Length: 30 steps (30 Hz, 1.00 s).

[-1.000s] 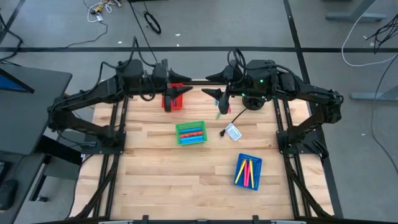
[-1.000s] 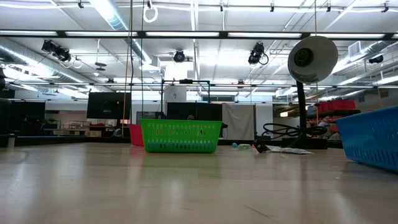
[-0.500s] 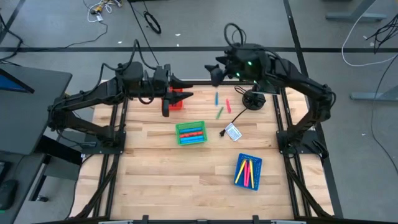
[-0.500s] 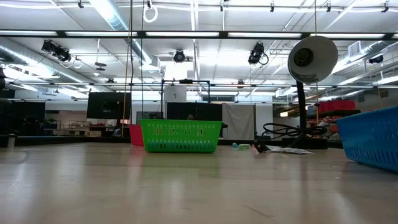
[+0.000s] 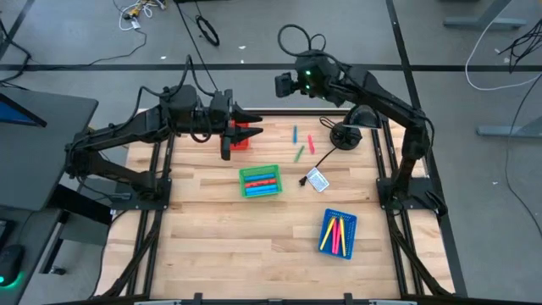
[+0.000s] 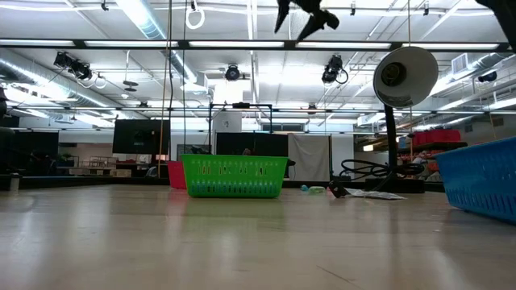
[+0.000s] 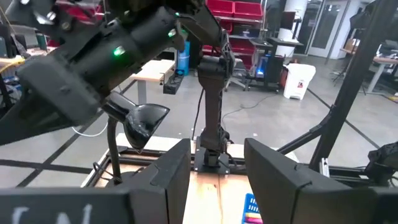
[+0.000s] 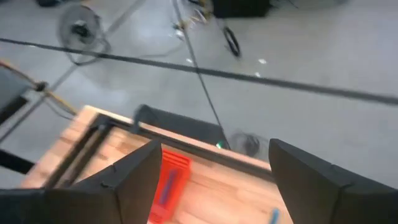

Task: Pick & Place Markers
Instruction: Put the small blue pen into the red bin

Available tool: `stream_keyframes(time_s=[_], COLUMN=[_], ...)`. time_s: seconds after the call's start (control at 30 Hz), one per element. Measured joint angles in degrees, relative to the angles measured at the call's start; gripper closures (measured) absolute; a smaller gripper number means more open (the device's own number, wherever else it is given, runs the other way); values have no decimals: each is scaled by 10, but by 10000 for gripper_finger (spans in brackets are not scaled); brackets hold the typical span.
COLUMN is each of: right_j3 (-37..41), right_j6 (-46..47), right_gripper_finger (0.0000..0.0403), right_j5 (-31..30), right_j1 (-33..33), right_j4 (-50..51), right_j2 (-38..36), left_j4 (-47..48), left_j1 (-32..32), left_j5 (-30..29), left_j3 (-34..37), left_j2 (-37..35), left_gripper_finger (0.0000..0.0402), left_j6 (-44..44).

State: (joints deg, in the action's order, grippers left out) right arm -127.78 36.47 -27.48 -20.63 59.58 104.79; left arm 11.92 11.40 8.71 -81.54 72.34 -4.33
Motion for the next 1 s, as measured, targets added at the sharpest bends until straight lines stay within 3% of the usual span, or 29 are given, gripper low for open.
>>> stream_keyframes(time_s=[0.63, 1.0], right_j3=[-1, 0], right_j6=[129, 150], right_gripper_finger=[109, 124], right_j5=[68, 133], right_j1=[-69, -107], right_j4=[145, 185], right_j2=[147, 205], left_j4=[0, 14], left_j1=[0, 0], left_j5=[1, 31], left_j3=[0, 0], left_j2=[0, 0], left_gripper_finger=[246, 246], left_j6=[-11, -11])
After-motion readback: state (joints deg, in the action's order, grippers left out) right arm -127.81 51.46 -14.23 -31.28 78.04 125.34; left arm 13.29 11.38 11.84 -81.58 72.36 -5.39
